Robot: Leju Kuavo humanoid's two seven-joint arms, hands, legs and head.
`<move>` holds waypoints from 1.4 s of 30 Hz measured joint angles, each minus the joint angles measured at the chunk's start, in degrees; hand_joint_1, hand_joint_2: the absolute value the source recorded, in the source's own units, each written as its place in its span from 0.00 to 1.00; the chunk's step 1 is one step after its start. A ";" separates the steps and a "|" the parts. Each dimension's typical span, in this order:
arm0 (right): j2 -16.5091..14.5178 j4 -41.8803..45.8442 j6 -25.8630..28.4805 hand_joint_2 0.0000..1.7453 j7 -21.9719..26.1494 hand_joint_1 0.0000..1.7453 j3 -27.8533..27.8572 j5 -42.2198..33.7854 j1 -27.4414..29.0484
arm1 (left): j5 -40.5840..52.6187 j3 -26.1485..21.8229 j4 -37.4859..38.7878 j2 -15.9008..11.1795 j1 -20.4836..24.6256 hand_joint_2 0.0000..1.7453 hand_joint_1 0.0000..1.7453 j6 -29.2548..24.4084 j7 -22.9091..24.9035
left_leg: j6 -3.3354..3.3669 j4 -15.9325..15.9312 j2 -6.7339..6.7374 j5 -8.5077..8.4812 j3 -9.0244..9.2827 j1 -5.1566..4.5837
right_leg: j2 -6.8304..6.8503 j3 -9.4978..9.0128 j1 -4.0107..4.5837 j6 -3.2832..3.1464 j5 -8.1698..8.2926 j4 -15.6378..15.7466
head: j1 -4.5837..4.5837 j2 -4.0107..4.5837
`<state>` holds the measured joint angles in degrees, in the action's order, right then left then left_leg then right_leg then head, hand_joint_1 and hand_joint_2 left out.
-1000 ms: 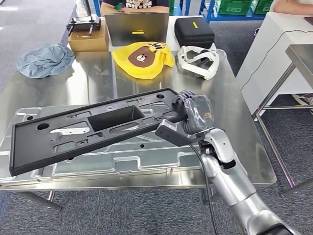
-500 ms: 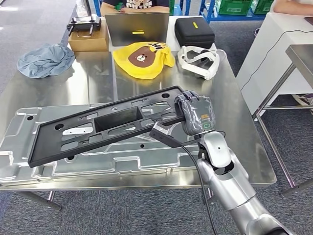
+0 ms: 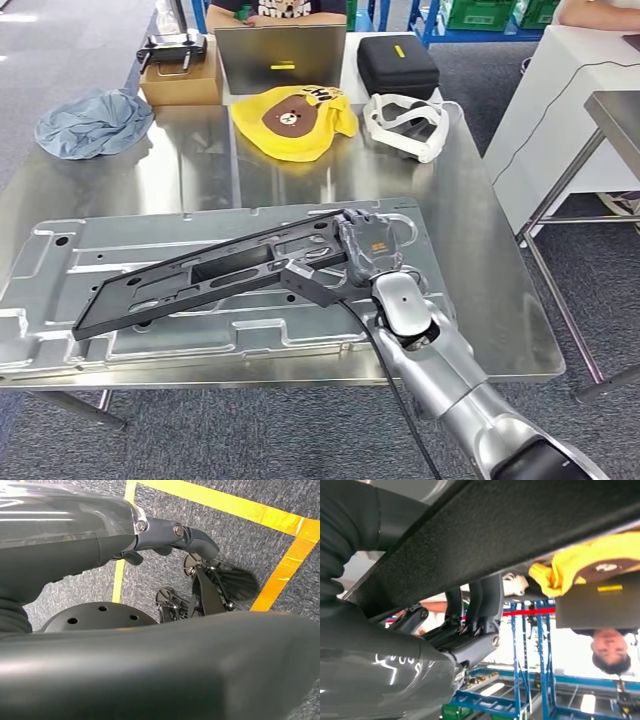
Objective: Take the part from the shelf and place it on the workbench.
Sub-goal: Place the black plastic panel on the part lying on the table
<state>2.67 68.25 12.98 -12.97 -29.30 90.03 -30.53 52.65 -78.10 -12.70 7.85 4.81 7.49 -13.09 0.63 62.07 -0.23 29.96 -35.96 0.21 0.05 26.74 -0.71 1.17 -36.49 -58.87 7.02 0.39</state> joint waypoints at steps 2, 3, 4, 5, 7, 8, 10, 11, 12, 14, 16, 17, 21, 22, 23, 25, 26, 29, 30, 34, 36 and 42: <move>-0.79 -2.49 0.04 1.00 -0.72 1.00 -0.38 0.00 -0.84 | 0.47 0.20 0.00 -0.01 0.02 1.00 0.00 0.10 0.01 | 0.00 0.00 0.00 0.00 0.00 0.00 | 0.00 0.00 0.00 0.00 0.00 0.00 | 0.00 0.00; -1.19 -3.63 0.06 1.00 -1.10 1.00 -0.51 0.00 -1.24 | 0.67 0.34 0.00 -0.01 0.04 1.00 0.00 0.11 0.02 | 0.00 0.00 0.00 0.00 0.00 0.00 | 0.00 0.00 0.00 0.00 0.00 0.00 | 0.00 0.00; -1.54 -4.74 0.09 1.00 -1.45 1.00 -0.57 0.00 -1.68 | 0.79 0.49 0.00 -0.01 0.04 1.00 0.00 0.14 0.03 | 0.00 0.00 0.00 0.00 0.00 0.00 | 0.00 0.00 0.00 0.00 0.00 0.00 | 0.00 0.00; -1.91 -5.94 0.11 1.00 -1.84 1.00 -0.60 0.00 -2.18 | 0.86 0.64 0.00 -0.01 0.05 1.00 0.00 0.16 0.04 | 0.00 0.00 0.00 0.00 0.00 0.00 | 0.00 0.00 0.00 0.00 0.00 0.00 | 0.00 0.00; -2.52 -8.08 0.22 1.00 -2.60 1.00 -0.60 -0.02 -3.26 | 1.07 0.89 0.00 -0.04 0.05 1.00 0.00 0.25 0.07 | 0.00 0.00 0.00 0.00 0.00 0.00 | 0.00 0.00 -0.01 0.00 0.00 0.00 | 0.00 0.00; -2.81 -9.13 0.29 1.00 -3.00 1.00 -0.53 -0.05 -3.81 | 1.27 1.03 0.00 -0.07 0.05 1.00 0.00 0.29 0.11 | 0.00 0.00 0.00 0.00 0.00 0.00 | 0.00 0.00 -0.01 0.00 0.00 0.00 | 0.00 0.00; -3.37 -11.17 0.62 1.00 -3.44 1.00 -0.02 -0.12 -4.89 | 1.71 1.29 0.00 -0.12 0.06 1.00 0.00 0.37 0.20 | 0.00 0.00 0.00 0.00 0.00 0.00 | 0.00 0.00 -0.01 0.00 0.00 0.00 | 0.00 0.00; -3.65 -12.11 0.82 1.00 -3.50 1.00 0.42 -0.15 -5.38 | 1.81 1.39 0.00 -0.15 0.06 1.00 0.00 0.42 0.23 | 0.00 0.00 0.00 0.00 0.01 0.00 | 0.01 0.00 -0.01 0.00 0.00 0.00 | 0.00 0.00; -3.90 -12.99 1.01 1.00 -3.46 1.00 0.94 -0.16 -5.83 | 1.87 1.46 0.00 -0.17 0.05 1.00 0.00 0.49 0.24 | 0.00 0.00 -0.01 0.00 0.01 0.00 | 0.02 0.00 -0.01 0.00 0.00 0.00 | 0.00 0.00; -4.16 -14.44 1.24 1.00 -3.30 1.00 1.99 -0.17 -6.50 | 1.90 1.56 0.00 -0.24 0.04 1.00 0.00 0.65 0.25 | 0.00 0.00 -0.01 0.00 0.01 0.00 | 0.02 0.00 -0.01 0.00 0.00 0.00 | 0.00 0.00; -4.31 -15.97 1.34 1.00 -3.12 1.00 3.21 -0.23 -7.02 | 1.96 1.66 0.00 -0.30 0.05 1.00 0.00 0.73 0.26 | 0.00 0.00 -0.01 0.00 0.01 0.00 | 0.02 0.00 -0.01 0.00 0.00 0.00 | 0.00 0.00; -4.37 -16.74 1.37 1.00 -3.02 1.00 3.87 -0.26 -7.22 | 2.01 1.69 0.00 -0.34 0.04 1.00 0.00 0.73 0.26 | 0.00 0.00 -0.01 0.00 0.01 0.00 | 0.02 0.00 -0.01 0.00 0.00 0.00 | 0.00 0.00; -4.44 -18.70 1.37 1.00 -2.35 1.00 5.88 -0.49 -7.54 | 2.49 1.81 0.00 -0.48 0.00 1.00 0.00 0.74 0.13 | 0.00 0.01 0.00 0.00 0.01 0.00 | 0.01 0.01 -0.02 0.00 0.00 0.00 | 0.00 0.00; -4.44 -18.94 1.36 1.00 -2.33 1.00 6.21 -0.51 -7.59 | 2.58 1.88 0.00 -0.50 0.00 1.00 0.00 0.74 -0.01 | 0.00 0.01 0.00 0.00 0.02 0.00 | 0.01 0.00 -0.02 0.00 0.00 0.00 | 0.00 0.00; -4.44 -19.16 1.33 1.00 -2.32 1.00 6.53 -0.54 -7.64 | 2.61 1.98 0.00 -0.52 -0.01 1.00 0.00 0.75 -0.17 | 0.00 0.00 -0.01 0.00 0.02 0.00 | 0.01 0.00 -0.02 0.00 0.00 0.00 | 0.00 0.00; -4.44 -19.51 1.25 1.00 -2.31 1.00 7.03 -0.56 -7.73 | 2.62 2.20 0.00 -0.56 -0.07 1.00 0.00 0.76 -0.54 | 0.00 0.00 0.00 0.00 0.04 0.00 | 0.01 -0.01 -0.01 0.00 0.00 0.00 | 0.00 0.00; -4.44 -19.61 1.16 1.00 -2.30 1.00 7.21 -0.57 -7.75 | 2.62 2.26 0.00 -0.57 -0.11 1.00 0.00 0.77 -0.74 | 0.00 0.00 0.00 0.00 0.05 0.00 | 0.01 -0.02 -0.01 0.00 0.00 0.00 | 0.00 0.00; -4.38 -19.68 0.77 1.00 -1.81 1.00 7.51 -0.54 -7.57 | 2.62 2.38 0.00 -0.60 -0.18 1.00 0.00 0.80 -1.60 | 0.00 0.00 0.00 0.00 0.10 0.03 | -0.01 -0.05 -0.01 0.00 0.00 0.00 | 0.00 0.00; -4.33 -19.56 0.62 1.00 -1.52 1.00 7.55 -0.52 -7.36 | 2.61 2.40 0.00 -0.60 -0.21 1.00 0.00 0.81 -1.93 | 0.00 0.00 0.00 0.00 0.11 0.04 | -0.01 -0.07 -0.01 0.00 0.00 0.00 | 0.00 0.00; -4.13 -18.46 0.38 1.00 -0.58 1.00 7.54 -0.51 -6.04 | 2.58 2.43 0.00 -0.60 -0.33 1.00 0.00 0.87 -2.80 | 0.00 0.00 0.00 0.00 0.14 0.03 | -0.01 -0.08 -0.01 0.00 0.00 0.00 | 0.00 0.00; -4.05 -17.88 0.39 0.50 -0.37 0.50 7.53 -0.63 -5.49 | 2.56 2.43 0.00 -0.60 -0.35 1.00 0.00 0.89 -2.99 | 0.00 0.00 0.00 0.00 0.14 0.03 | -0.02 -0.08 -0.02 0.00 0.00 0.00 | 0.00 0.00; -3.74 -15.83 0.32 0.00 0.50 0.00 7.39 -1.82 -3.16 | 2.45 2.41 0.00 -0.60 -0.57 0.50 0.00 0.76 -3.62 | 0.00 0.00 0.00 0.00 0.15 0.03 | -0.02 -0.08 -0.01 0.00 0.00 0.00 | 0.00 0.00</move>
<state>-1.07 52.42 13.31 -12.47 -21.91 88.20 -33.69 55.10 -75.69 -12.70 7.26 4.24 8.25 -16.71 0.63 62.08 -0.23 29.96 -35.81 0.24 0.04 26.66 -0.73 1.17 -36.48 -58.87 7.02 0.39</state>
